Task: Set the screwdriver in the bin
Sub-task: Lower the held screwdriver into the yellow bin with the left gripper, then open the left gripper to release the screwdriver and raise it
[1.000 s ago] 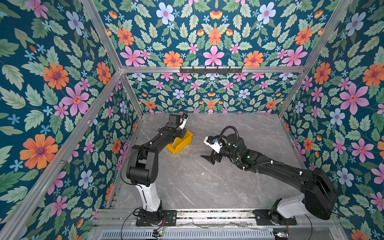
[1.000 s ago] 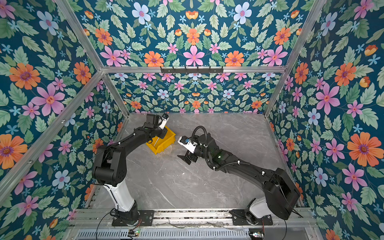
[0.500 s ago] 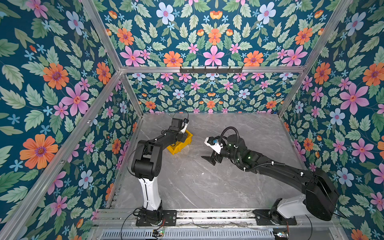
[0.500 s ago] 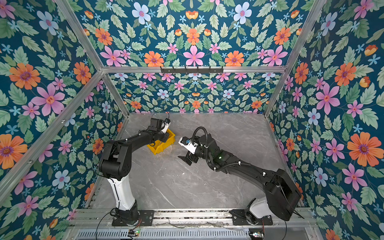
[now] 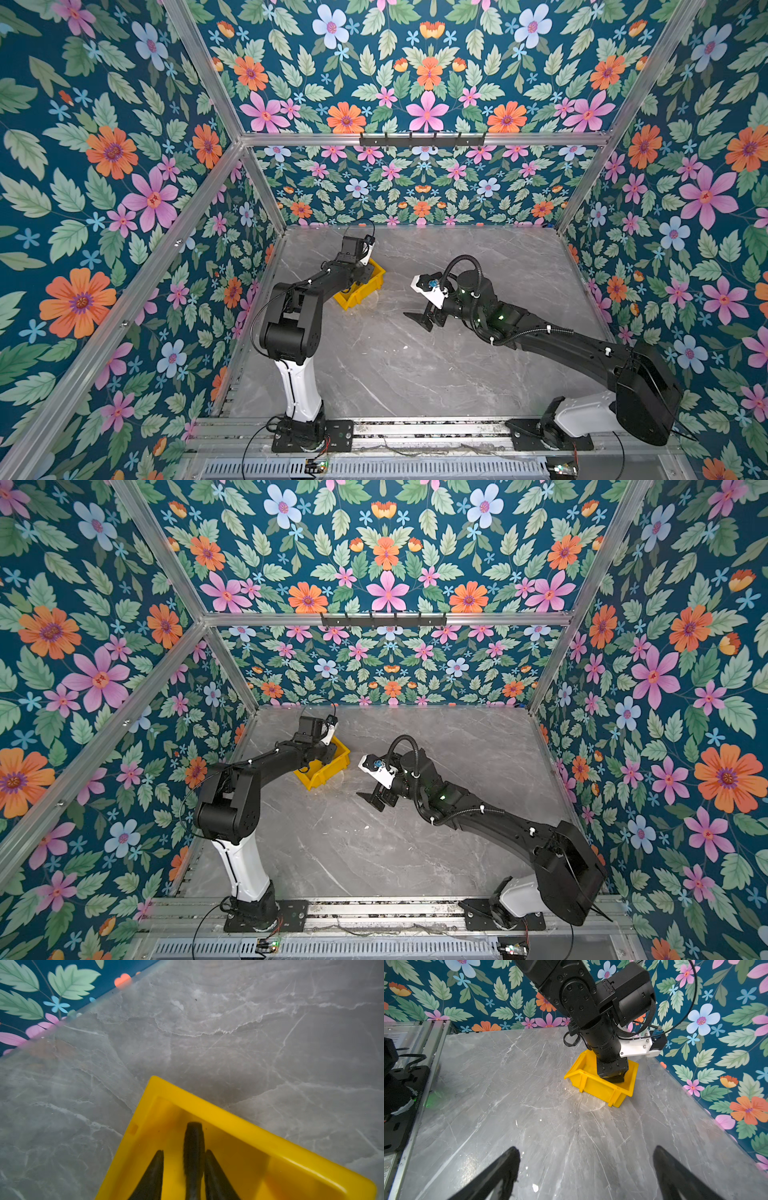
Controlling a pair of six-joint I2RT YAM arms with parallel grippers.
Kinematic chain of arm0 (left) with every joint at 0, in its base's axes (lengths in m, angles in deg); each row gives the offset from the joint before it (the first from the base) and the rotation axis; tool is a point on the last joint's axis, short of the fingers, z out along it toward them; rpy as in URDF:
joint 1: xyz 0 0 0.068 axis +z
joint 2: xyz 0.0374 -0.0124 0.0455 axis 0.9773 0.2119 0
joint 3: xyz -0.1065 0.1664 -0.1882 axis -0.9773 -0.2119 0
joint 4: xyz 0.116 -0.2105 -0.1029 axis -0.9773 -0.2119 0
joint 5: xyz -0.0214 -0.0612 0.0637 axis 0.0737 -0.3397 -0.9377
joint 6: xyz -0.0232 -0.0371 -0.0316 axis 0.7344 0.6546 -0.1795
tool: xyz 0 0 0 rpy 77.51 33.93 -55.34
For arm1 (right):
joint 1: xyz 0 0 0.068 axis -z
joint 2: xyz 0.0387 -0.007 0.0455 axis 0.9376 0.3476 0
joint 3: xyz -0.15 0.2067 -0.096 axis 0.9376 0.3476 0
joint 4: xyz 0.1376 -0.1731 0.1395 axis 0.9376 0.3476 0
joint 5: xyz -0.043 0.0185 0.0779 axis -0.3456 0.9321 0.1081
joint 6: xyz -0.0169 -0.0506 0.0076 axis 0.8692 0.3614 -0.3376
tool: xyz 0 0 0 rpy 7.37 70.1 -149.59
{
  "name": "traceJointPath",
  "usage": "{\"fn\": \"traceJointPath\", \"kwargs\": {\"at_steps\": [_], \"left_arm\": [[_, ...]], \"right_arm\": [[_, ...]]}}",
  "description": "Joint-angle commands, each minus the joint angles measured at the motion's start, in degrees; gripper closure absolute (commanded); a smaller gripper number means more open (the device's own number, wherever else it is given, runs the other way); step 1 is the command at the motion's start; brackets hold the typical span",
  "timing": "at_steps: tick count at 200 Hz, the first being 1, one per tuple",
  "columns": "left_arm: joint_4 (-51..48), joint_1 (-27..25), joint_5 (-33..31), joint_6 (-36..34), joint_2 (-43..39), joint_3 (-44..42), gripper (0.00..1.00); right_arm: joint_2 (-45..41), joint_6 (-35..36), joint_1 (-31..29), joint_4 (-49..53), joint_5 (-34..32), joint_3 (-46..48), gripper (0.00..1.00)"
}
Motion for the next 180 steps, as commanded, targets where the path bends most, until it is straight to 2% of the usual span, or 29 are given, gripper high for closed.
{"fn": "traceJointPath", "kwargs": {"at_steps": [1, 59, 88, 126, 180], "left_arm": [[1.17, 0.08, -0.58, 1.04, -2.26, -0.57, 0.57], [3.96, 0.04, 2.39, 5.74, -13.56, -5.98, 0.22], [5.2, 0.09, 2.25, 9.1, -20.97, -10.35, 0.01], [9.5, 0.1, 0.22, 11.47, -32.13, -19.26, 0.0], [19.89, 0.17, -7.7, 14.98, -46.47, -36.44, 0.0]], "right_arm": [[-0.54, 0.44, -0.07, -2.89, -0.51, 0.38, 0.01], [-2.19, 0.22, 0.16, -3.54, -1.51, 1.0, 0.01], [-3.38, -1.28, 1.46, -5.2, -1.27, 2.26, 0.01], [-6.12, -3.32, 4.14, -6.09, -1.57, 4.71, 0.01], [-12.89, -6.13, 10.39, -6.92, -5.6, 11.21, 0.01]]}}
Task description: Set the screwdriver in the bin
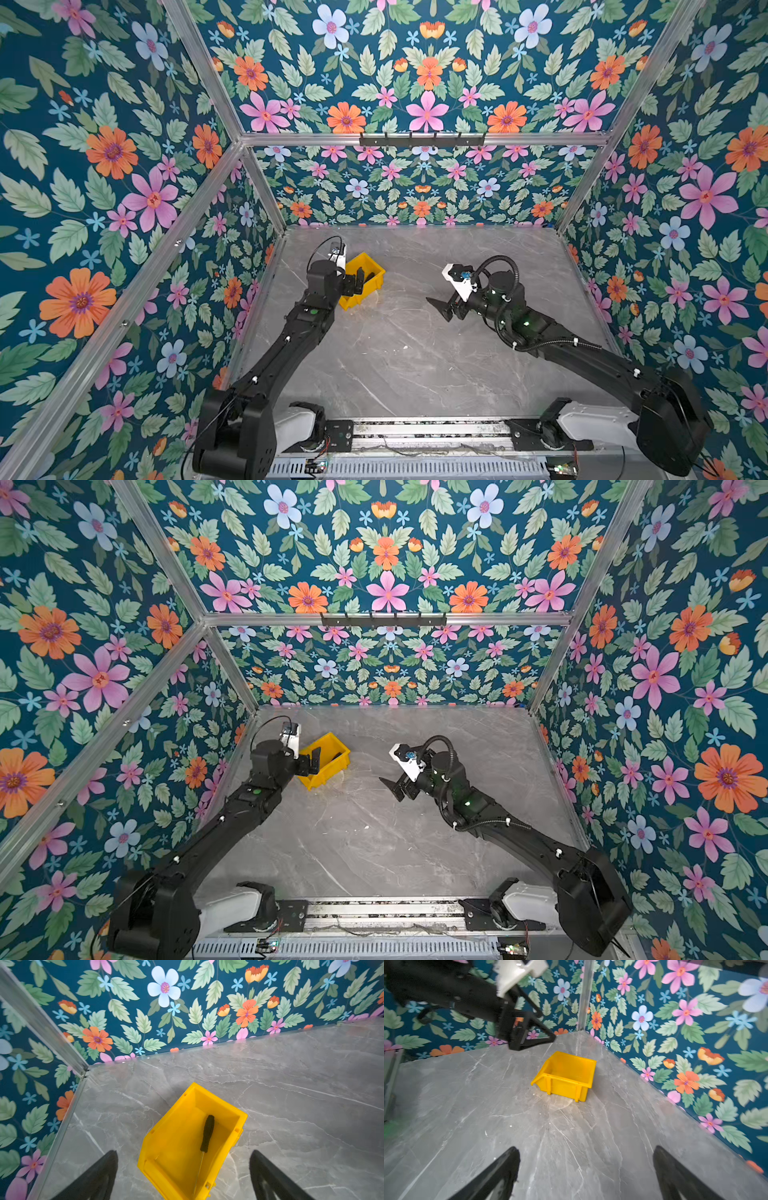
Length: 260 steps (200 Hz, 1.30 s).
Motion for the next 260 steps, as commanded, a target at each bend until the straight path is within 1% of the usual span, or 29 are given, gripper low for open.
{"fn": "traceJointPath", "kwargs": {"at_steps": [1, 23, 47, 64, 78, 85, 97, 115, 132, 146, 152, 161, 177, 205, 226, 250, 260], "left_arm": [[7.42, 0.16, -4.94, 2.26, -4.19, -5.92, 0.0], [14.86, 0.23, -10.21, 2.96, -8.32, -13.88, 0.0], [22.31, 0.65, -15.19, 3.27, -10.78, -21.25, 0.01], [27.57, 1.5, -14.54, 1.63, -11.07, -25.49, 0.0], [31.22, 2.06, -13.96, 1.23, -10.21, -28.1, 0.0], [33.19, 2.24, -15.55, 2.11, -9.31, -29.17, 0.01], [35.72, 2.5, -17.86, 3.13, -7.33, -30.51, 0.01], [39.67, 3.07, -17.02, 1.05, -4.48, -32.26, 0.01], [44.25, 3.73, -18.23, 0.92, -1.33, -33.38, 0.0], [47.94, 4.53, -17.75, 0.53, 1.4, -34.05, 0.0], [49.43, 5.03, -17.35, 0.36, 2.54, -33.8, 0.0], [49.33, 5.42, -16.92, 0.14, 3.57, -33.21, 0.0], [52.3, 6.62, -16.16, -0.02, 6.3, -32.55, 0.0], [56.27, 8.15, -13.67, 0.82, 9.83, -31.57, 0.0], [57.37, 9.02, -10.6, 1.05, 12.08, -30.35, 0.0], [64.11, 10.57, -6.65, 1.36, 17.25, -29.78, 0.0], [66.45, 10.87, -6.21, 1.1, 20.18, -29.46, 0.0]], "right_arm": [[-2.24, -1.59, 1.71, -2.14, -2.82, 2.16, 0.01], [-4.65, -2.94, 4.7, -3.47, -4.61, 5.33, 0.01], [-6.42, -3.87, 8.64, -4.88, -6.82, 8.72, 0.01], [-7.16, -6.08, 12.48, -6.51, -7.94, 11.57, 0.01], [-7.44, -8.6, 16.16, -9.61, -9.03, 14.71, 0.01], [-7.4, -8.8, 17.55, -10.57, -10.26, 15.99, 0.01], [-7.06, -8.55, 19.14, -11.67, -13.35, 17.91, 0.01], [-6.1, -9.84, 21.73, -13.91, -17.18, 20.43, 0.01], [-4.79, -10.21, 23.7, -16.1, -19.06, 22.45, 0.01], [-3.38, -11.44, 25.24, -19.55, -19.95, 23.82, 0.01], [-3.76, -11.98, 25.46, -18.22, -20.15, 23.44, 0.01], [-3.79, -11.78, 26.62, -17.83, -18.05, 23.35, 0.01], [-3.18, -11.9, 27.25, -17.8, -18.5, 22.81, 0.01], [-1.54, -11.18, 27.63, -17.24, -22.9, 23.08, 0.01], [0.66, -12.49, 29.64, -22.52, -20.51, 25.69, 0.01], [6.02, -13.56, 31.59, -32.76, -19.06, 29.09, 0.01], [7.7, -13.48, 31.78, -34.43, -18.79, 29.25, 0.01]]}}
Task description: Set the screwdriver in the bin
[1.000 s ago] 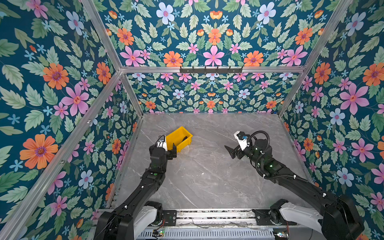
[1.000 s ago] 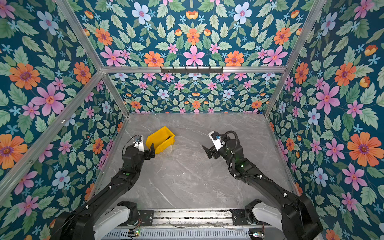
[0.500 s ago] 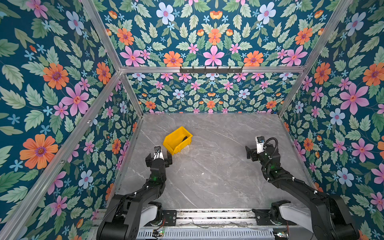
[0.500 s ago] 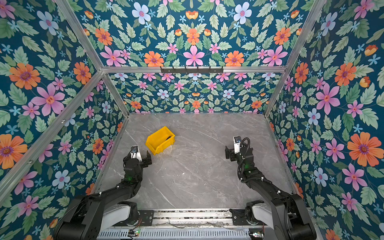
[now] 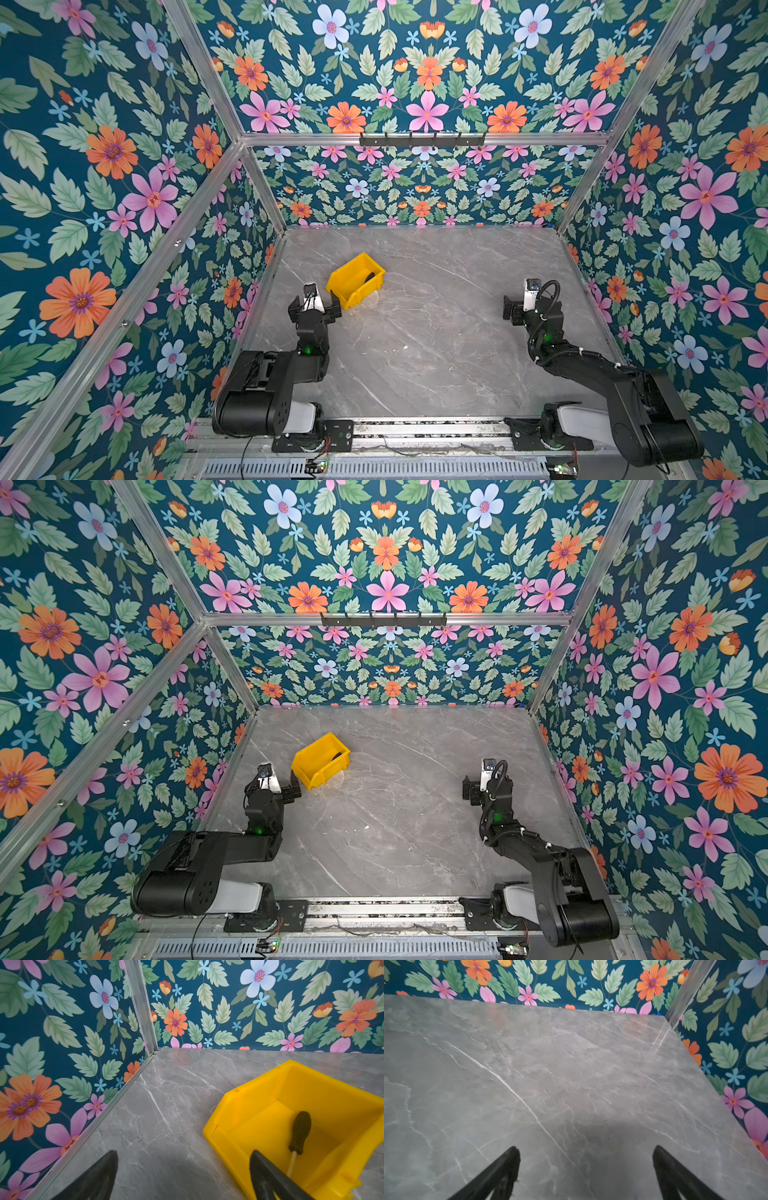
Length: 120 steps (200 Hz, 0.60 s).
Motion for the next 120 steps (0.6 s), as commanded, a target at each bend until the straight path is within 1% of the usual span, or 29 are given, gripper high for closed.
{"fn": "traceJointPath", "kwargs": {"at_steps": [1, 10, 18, 30, 43, 54, 59, 67, 73, 79, 87, 95, 105, 120], "left_arm": [[8.82, 0.9, 3.76, 0.38, 4.64, 0.64, 0.0], [10.8, 1.12, 4.07, 0.36, 6.87, 0.78, 0.0], [12.28, 1.3, 4.31, 0.42, 8.79, 0.94, 0.0], [14.6, 1.59, 4.47, 0.16, 11.15, 1.19, 0.0], [8.92, 2.11, 5.87, 1.04, 9.76, 2.51, 0.0], [8.62, 2.55, 7.14, 0.67, 10.64, 3.76, 0.0], [6.85, 2.72, 7.69, 0.72, 10.45, 4.48, 0.0], [3.73, 3.36, 8.72, 1.42, 9.98, 5.39, 0.0], [4.21, 3.9, 9.58, 1.64, 10.18, 5.41, 0.0], [5.35, 4.05, 9.84, 1.51, 10.5, 5.26, 0.0], [4.44, 4.07, 9.89, 1.64, 10.23, 5.41, 0.0], [4.95, 4.13, 9.94, 1.62, 10.4, 5.35, 0.0], [4.76, 4.16, 9.94, 1.6, 10.27, 5.34, 0.0], [5.0, 4.16, 9.85, 1.49, 10.29, 5.26, 0.0]], "right_arm": [[3.36, -1.39, 0.63, -11.07, 1.4, 1.03, 0.01], [4.66, -1.12, 0.64, -12.23, 1.72, 0.84, 0.01], [4.4, -1.46, 1.03, -10.98, 1.9, 0.4, 0.01], [4.73, -2.03, 2.15, -10.84, 4.0, 0.31, 0.01], [6.56, -2.91, 3.07, -13.34, 4.37, 0.7, 0.01], [8.82, -3.83, 3.92, -14.87, 4.97, 0.5, 0.01], [9.77, -3.86, 4.0, -16.15, 4.71, 0.34, 0.01], [8.92, -4.32, 4.39, -12.61, 4.82, -0.55, 0.01], [8.23, -4.69, 5.13, -9.62, 6.41, -1.51, 0.01], [8.94, -5.24, 5.9, -10.77, 7.73, -1.74, 0.01], [9.13, -5.61, 6.35, -10.56, 8.38, -1.93, 0.01], [8.4, -5.62, 6.56, -8.43, 8.73, -2.34, 0.01], [9.04, -5.7, 6.58, -10.27, 8.57, -2.06, 0.01], [8.69, -5.62, 6.58, -9.09, 8.74, -2.31, 0.01]]}}
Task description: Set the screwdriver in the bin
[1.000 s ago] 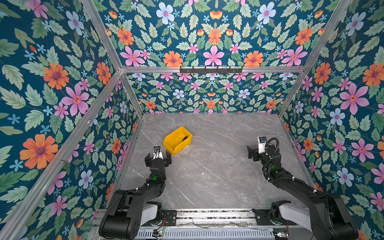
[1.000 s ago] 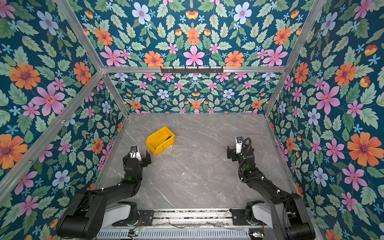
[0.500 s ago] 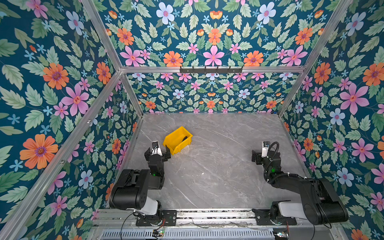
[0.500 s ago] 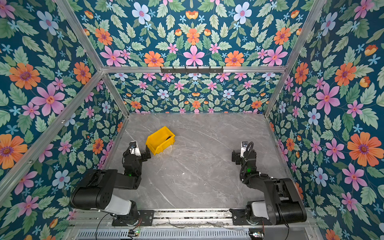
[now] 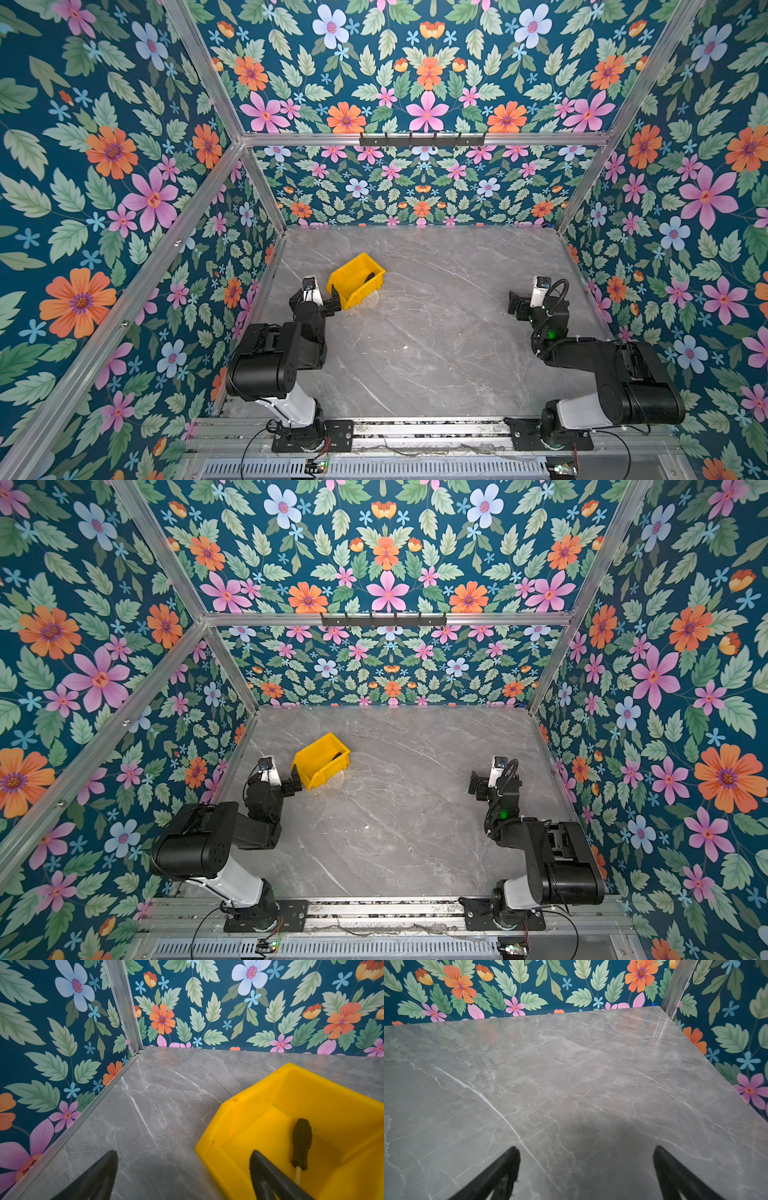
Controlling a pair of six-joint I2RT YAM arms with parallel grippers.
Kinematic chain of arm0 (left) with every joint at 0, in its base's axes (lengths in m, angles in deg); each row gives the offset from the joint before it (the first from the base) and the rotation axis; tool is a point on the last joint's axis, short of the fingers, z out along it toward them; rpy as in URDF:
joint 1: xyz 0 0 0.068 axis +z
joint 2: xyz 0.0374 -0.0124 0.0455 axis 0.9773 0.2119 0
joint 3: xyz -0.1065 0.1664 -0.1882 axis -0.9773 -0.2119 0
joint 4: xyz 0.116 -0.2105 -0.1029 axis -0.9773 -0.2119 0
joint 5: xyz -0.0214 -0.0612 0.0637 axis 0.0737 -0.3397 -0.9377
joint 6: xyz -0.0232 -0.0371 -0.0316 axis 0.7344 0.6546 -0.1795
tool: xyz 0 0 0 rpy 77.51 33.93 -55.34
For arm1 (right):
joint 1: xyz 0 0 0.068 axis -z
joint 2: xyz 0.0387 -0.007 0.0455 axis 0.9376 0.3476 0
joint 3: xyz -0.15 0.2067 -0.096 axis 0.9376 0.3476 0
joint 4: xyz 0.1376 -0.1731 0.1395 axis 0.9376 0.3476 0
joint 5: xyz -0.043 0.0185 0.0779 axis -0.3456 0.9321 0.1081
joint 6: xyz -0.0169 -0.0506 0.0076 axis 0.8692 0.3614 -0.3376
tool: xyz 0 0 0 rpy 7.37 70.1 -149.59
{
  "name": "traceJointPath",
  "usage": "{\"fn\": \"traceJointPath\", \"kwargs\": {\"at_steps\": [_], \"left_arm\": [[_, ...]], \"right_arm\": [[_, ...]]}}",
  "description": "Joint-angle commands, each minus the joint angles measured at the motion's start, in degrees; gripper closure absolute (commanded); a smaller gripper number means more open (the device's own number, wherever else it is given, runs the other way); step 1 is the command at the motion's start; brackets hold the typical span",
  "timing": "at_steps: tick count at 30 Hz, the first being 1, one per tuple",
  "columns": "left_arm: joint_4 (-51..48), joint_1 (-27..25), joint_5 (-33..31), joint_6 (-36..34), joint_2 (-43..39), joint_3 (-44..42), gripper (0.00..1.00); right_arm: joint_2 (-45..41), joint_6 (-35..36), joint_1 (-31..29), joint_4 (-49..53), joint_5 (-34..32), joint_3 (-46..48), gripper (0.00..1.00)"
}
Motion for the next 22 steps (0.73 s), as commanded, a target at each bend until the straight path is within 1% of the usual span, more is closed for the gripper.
{"fn": "traceJointPath", "kwargs": {"at_steps": [1, 22], "left_arm": [[-0.03, 0.05, 1.15, 0.22, -0.14, 0.1, 0.0], [-0.01, -0.04, 0.88, 0.12, -0.08, 0.1, 0.0]], "right_arm": [[-0.22, -1.19, 0.0, 0.03, 1.7, -0.32, 0.01], [-0.3, -0.91, -0.01, -0.63, 1.57, 0.13, 0.01]]}}
